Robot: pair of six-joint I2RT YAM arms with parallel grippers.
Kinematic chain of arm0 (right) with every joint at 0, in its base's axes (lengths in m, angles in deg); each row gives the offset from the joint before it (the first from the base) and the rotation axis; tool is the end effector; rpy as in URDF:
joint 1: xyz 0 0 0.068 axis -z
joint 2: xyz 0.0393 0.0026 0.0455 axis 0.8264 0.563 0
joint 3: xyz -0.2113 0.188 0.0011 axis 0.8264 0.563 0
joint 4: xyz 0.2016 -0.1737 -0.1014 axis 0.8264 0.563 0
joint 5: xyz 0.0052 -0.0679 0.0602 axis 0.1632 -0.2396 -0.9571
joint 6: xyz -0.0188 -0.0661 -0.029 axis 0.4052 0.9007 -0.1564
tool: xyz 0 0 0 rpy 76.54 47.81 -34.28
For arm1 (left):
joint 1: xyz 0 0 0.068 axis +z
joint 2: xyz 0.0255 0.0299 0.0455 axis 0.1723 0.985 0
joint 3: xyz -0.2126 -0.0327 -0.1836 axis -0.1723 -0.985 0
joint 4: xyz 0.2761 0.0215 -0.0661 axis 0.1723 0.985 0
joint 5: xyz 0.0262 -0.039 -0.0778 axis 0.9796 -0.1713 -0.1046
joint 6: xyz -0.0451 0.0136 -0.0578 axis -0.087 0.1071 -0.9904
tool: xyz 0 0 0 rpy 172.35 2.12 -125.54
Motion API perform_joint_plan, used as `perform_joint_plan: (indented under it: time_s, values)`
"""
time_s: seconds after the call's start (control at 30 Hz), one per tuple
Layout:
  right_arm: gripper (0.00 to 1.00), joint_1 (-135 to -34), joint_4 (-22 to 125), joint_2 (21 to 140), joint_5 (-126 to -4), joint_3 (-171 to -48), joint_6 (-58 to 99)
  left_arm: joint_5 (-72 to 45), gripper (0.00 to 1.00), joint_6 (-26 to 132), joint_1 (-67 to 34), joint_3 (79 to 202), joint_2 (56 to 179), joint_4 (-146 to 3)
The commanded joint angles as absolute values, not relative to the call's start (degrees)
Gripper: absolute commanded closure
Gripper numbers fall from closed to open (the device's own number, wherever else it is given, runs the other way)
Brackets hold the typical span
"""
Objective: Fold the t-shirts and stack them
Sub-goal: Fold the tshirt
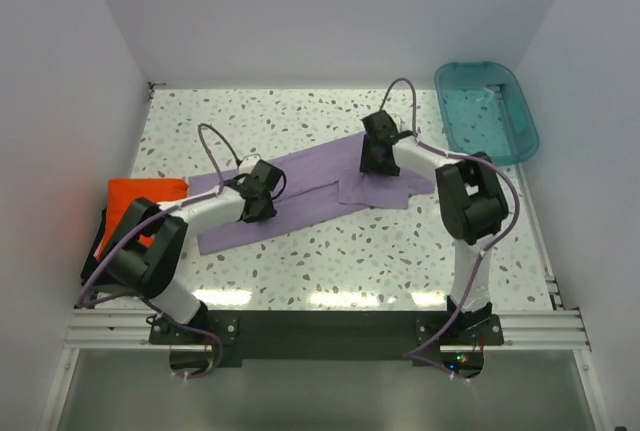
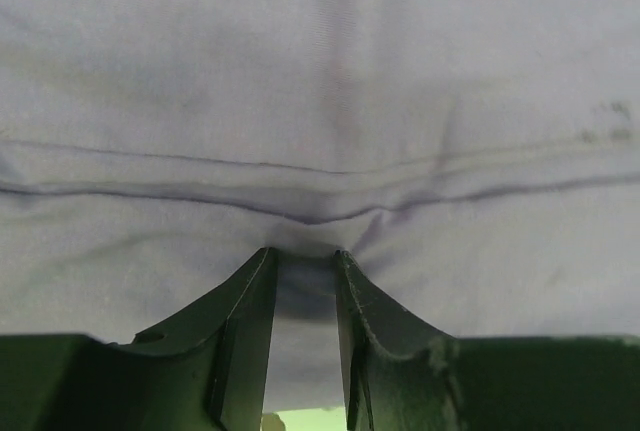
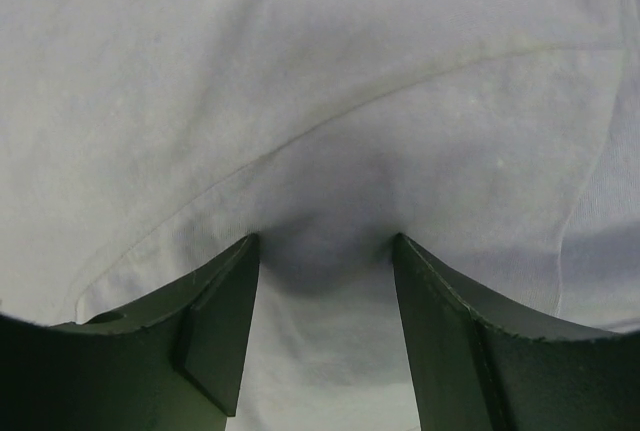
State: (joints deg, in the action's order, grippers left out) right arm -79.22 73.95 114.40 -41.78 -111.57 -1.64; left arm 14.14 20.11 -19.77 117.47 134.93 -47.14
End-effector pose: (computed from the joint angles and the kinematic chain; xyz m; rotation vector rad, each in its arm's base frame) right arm 0.4225 0.1652 0.1327 0.2106 2.5478 -0.0119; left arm 0.2911 -0.1424 0.1220 -0.4334 2.5783 0.0236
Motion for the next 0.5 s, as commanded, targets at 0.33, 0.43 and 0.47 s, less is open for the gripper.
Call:
perform_joint_plan:
  time_s: [0.33, 0.43, 0.47]
  values:
    - [0.34, -78.85, 88.43, 142.93, -45.84, -155.37, 12.24, -6.95, 0.64, 1.51, -40.70, 115.49, 139.31, -50.72]
    - [0.26, -78.94, 89.33, 142.68, -48.56, -159.87, 12.42, -7.22, 0.63, 3.79, -40.88, 119.38, 140.65, -50.72]
    - [0.24, -78.94, 88.80, 141.46, -49.44, -159.00, 12.50, -6.69, 0.62, 4.85, -40.88, 119.83, 139.34, -50.81]
